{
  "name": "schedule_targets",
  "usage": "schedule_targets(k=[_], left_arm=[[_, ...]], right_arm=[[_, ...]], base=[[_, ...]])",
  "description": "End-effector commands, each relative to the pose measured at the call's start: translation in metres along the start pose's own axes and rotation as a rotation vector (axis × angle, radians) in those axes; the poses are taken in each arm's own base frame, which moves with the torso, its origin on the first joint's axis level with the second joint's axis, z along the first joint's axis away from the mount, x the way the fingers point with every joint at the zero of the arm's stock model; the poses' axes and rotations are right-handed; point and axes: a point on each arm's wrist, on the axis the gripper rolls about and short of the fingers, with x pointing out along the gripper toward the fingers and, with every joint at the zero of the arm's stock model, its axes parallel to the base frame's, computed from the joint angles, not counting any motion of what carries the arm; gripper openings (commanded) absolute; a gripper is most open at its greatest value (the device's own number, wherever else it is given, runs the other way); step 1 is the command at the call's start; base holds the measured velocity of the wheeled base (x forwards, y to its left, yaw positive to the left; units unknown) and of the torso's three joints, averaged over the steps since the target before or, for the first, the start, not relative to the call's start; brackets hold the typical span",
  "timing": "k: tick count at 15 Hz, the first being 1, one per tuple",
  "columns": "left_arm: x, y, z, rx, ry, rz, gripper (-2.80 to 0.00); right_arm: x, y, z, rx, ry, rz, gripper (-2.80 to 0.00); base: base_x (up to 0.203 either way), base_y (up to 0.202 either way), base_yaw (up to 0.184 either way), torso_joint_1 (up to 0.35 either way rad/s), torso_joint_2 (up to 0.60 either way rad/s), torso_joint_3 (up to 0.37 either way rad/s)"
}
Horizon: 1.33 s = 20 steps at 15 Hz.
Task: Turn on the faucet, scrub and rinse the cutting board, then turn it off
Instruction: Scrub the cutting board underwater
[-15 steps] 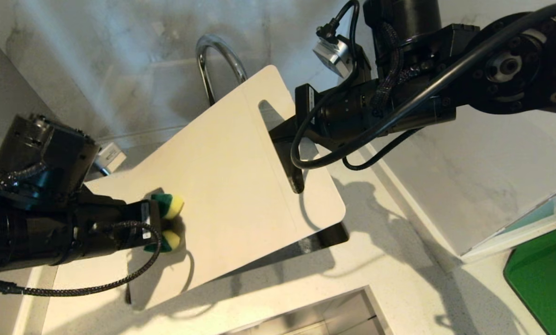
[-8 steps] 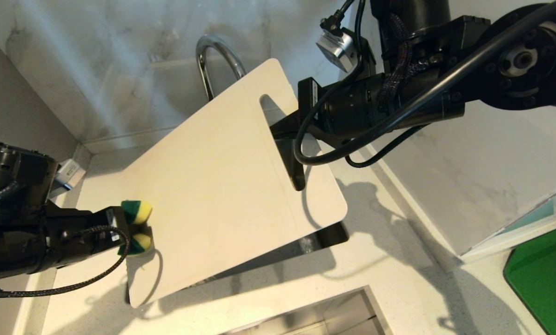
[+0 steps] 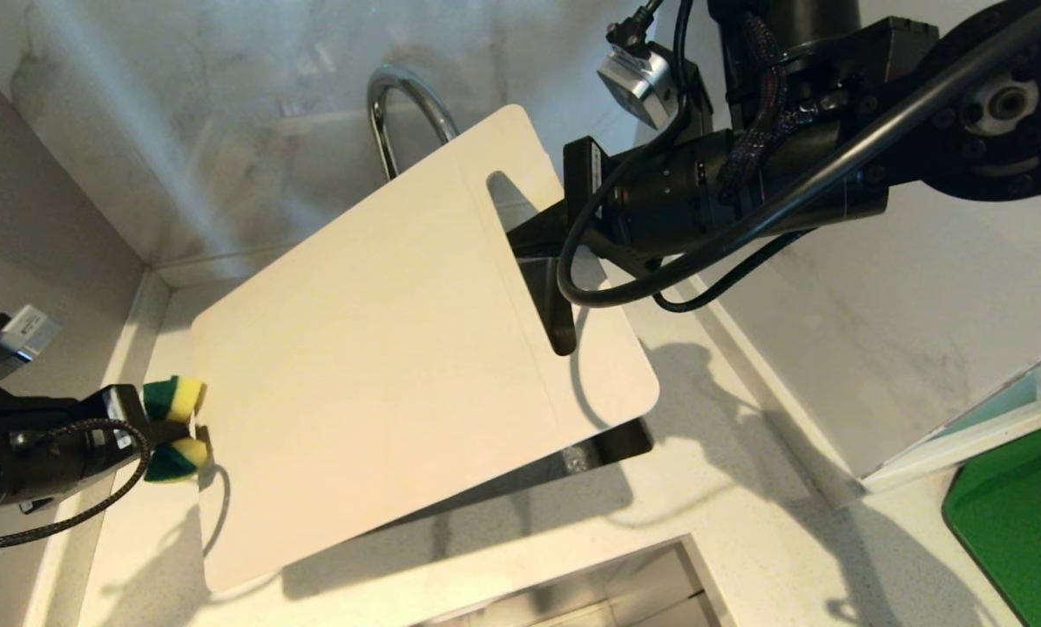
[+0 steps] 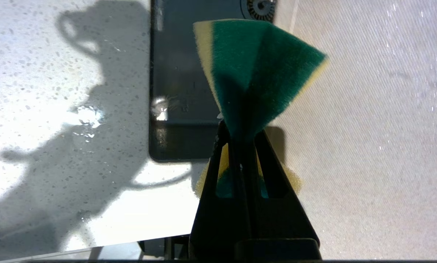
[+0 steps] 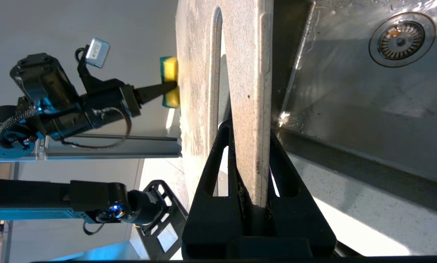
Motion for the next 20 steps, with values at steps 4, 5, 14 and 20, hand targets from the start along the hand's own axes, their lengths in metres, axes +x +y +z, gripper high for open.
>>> schedule_targets(k=[4,5,14,20], left_arm=[[-0.028,0.007,0.04,-0.033,-0.153,-0.022,-2.8],[-0.035,0.003,0.05,-0.036,-0.171,-0.033,-2.8],[-0.092,-0.106,0.038,0.167,0.118,-0.337,-2.8],[-0.083,-0.168,-0.006,0.292,0.07,-0.31,-2.8]], right_arm=[[0.0,-0.001,-0.002,0.007,0.008,-0.003,-2.8],[0.001,-0.002,-0.003,0.009,0.011,-0.005,-2.8],[0.02,-0.013,0.004,0.008,-0.006,-0.038,-2.8],[0.024,-0.015,0.011,0.001,-0.032,-0.046,-2.8]], base=[[0.0,0.0,0.0,0.0,0.0,0.0],[0.0,0.0,0.0,0.0,0.0,0.0],[0.0,0.0,0.0,0.0,0.0,0.0],[0.0,0.0,0.0,0.0,0.0,0.0]])
